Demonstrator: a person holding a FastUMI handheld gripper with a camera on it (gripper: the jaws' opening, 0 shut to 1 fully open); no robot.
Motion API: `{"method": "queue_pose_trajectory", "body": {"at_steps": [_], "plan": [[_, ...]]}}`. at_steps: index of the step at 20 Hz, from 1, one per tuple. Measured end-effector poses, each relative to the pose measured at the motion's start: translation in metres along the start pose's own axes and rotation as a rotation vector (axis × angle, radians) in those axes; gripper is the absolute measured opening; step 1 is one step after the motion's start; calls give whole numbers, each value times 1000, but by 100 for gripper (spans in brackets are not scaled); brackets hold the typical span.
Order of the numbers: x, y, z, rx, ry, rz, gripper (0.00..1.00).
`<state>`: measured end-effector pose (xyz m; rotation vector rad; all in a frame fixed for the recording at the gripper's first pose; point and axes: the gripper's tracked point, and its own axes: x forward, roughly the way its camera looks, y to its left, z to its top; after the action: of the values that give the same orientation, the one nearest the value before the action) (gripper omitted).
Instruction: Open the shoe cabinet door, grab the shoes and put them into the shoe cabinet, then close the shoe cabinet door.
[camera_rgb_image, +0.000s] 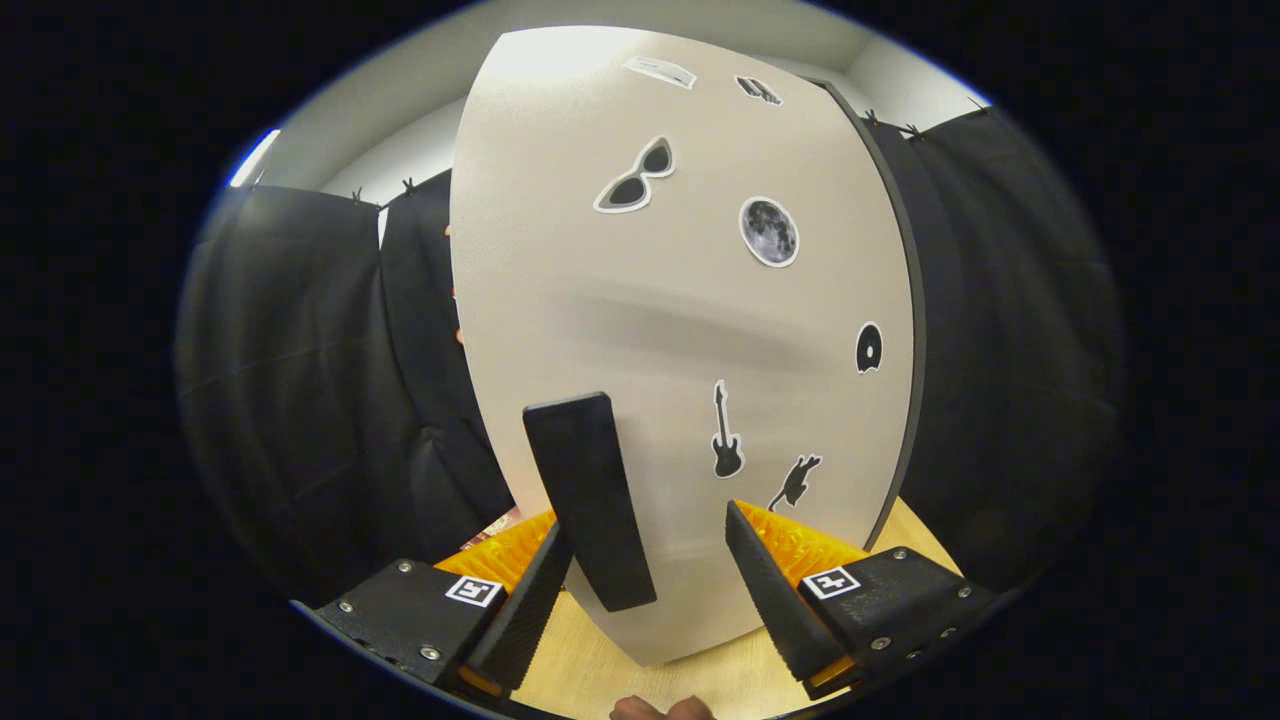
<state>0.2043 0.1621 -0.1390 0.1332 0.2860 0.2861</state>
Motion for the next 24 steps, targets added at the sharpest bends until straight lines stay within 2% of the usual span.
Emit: {"method": "queue_pose_trajectory", "body": {"at_steps": [14,24], "plan": [[-2,0,-1,-5,-13,-12,94],[0,-4,0,-66,-40,-87,94]]}}
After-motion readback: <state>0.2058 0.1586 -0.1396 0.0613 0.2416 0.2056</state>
